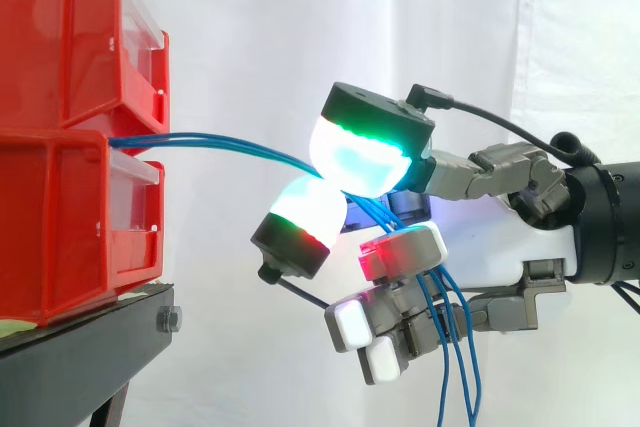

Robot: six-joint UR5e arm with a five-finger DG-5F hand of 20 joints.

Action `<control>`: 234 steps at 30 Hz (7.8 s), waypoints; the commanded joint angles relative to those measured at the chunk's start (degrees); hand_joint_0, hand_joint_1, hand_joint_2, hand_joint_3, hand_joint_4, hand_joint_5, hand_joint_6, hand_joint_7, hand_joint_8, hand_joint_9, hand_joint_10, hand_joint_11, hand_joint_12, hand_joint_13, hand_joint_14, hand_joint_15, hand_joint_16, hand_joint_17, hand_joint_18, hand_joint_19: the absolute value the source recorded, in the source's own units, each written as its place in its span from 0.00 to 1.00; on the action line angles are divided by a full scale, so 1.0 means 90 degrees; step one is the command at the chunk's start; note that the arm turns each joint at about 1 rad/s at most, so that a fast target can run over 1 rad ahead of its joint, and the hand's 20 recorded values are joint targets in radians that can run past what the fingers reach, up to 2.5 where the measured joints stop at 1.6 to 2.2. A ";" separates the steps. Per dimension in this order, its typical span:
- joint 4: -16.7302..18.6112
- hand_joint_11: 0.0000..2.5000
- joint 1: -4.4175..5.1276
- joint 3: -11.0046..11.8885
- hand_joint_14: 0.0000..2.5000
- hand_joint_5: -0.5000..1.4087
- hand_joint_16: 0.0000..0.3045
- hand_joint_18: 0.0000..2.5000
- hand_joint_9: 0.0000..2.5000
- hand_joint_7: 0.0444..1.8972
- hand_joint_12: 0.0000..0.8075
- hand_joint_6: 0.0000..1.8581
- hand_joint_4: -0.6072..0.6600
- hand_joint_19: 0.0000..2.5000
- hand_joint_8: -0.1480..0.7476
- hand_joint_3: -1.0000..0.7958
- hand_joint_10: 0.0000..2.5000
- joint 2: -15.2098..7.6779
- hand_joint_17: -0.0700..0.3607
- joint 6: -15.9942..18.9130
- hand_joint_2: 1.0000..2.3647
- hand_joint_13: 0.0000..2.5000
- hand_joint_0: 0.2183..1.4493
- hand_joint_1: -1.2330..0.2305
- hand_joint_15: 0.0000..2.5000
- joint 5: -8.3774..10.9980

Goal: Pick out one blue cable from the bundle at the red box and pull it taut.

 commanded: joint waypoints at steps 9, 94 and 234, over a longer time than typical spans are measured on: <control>-0.0012 0.43 0.0000 0.0000 0.01 0.21 0.12 0.40 0.57 0.64 0.37 0.52 0.37 0.22 0.48 0.28 0.02 0.0000 0.36 0.0059 0.00 0.45 0.43 0.22 0.20 -0.0007; -0.0129 0.42 0.0019 0.0000 0.01 0.21 0.14 0.41 0.58 0.57 0.40 0.49 0.50 0.25 0.49 0.33 0.02 -0.0010 0.38 0.0654 0.01 0.46 0.33 0.26 0.22 -0.0037; -0.0129 0.44 -0.0010 0.0000 0.01 0.22 0.14 0.41 0.60 0.49 0.40 0.48 0.48 0.26 0.49 0.33 0.02 -0.0010 0.38 0.0654 0.01 0.45 0.31 0.37 0.23 -0.0144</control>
